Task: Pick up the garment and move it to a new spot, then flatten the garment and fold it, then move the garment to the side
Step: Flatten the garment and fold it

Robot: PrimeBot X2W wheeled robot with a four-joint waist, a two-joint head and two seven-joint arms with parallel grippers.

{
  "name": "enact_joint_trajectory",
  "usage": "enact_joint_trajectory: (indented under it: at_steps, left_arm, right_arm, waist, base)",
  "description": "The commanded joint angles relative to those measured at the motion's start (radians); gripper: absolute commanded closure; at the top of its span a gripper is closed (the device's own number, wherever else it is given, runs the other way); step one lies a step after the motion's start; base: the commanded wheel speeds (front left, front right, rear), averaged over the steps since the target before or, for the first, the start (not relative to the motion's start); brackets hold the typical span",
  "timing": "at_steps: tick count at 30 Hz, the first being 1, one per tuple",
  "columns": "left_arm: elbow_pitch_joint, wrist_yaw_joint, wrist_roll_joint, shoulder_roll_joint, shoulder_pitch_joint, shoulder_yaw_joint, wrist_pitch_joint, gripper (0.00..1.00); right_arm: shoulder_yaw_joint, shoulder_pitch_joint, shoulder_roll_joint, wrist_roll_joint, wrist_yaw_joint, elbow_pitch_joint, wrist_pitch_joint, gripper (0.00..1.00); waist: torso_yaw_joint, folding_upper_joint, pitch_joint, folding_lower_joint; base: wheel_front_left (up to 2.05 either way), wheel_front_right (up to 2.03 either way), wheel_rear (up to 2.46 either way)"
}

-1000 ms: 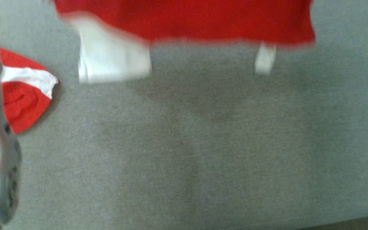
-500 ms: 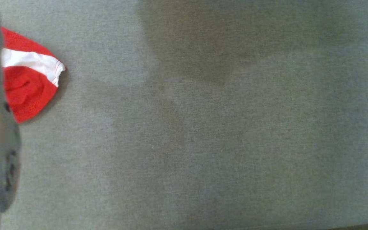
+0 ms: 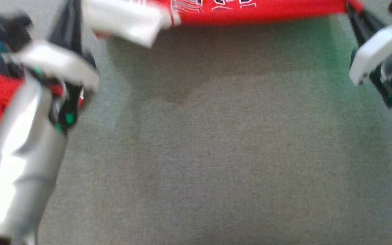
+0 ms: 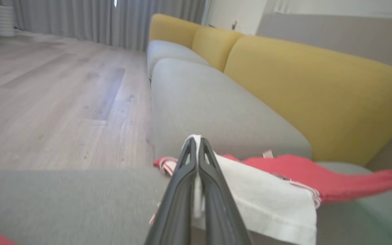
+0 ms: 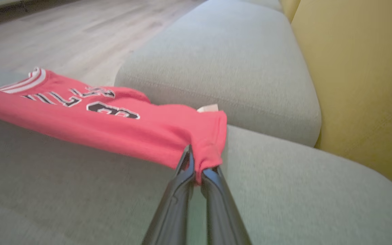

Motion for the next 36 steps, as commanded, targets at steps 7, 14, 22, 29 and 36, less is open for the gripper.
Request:
enact_joint_trajectory:
  at_steps: [7, 14, 22, 29, 36]
  left_arm:
    - [-0.238, -0.006, -0.092, 0.181, 0.257, -0.089, 0.129, 1.0]
    - [-0.387, -0.006, -0.159, 0.253, 0.427, -0.137, 0.218, 1.0]
    - [-0.516, 0.001, -0.21, 0.309, 0.559, -0.172, 0.296, 1.0]
    - [-0.601, 0.013, -0.26, 0.358, 0.654, -0.203, 0.376, 1.0]
    - [-0.671, 0.04, -0.284, 0.394, 0.7, -0.195, 0.396, 1.0]
  right_arm:
    - [0.203, 0.129, -0.168, 0.115, -0.001, -0.121, 0.054, 1.0]
    - [0.336, 0.22, -0.263, 0.174, -0.001, -0.166, 0.054, 1.0]
    - [0.43, 0.284, -0.312, 0.252, -0.001, -0.198, 0.069, 1.0]
    - [0.511, 0.334, -0.347, 0.35, -0.001, -0.272, 0.139, 1.0]
    - [0.558, 0.354, -0.407, 0.458, -0.001, -0.382, 0.224, 1.0]
  waist:
    - [0.015, 0.0, -0.101, 0.0002]
    - [0.02, 0.0, -0.173, 0.0002]
    - [0.015, 0.0, -0.234, 0.0002]
    - [0.006, 0.0, -0.288, 0.0002]
    - [-0.003, 0.0, -0.306, 0.0002]
  base:
    - [0.0, 0.0, 0.0]
    - [0.0, 0.0, 0.0]
    - [0.0, 0.0, 0.0]
    - [0.0, 0.0, 0.0]
    - [0.0, 0.0, 0.0]
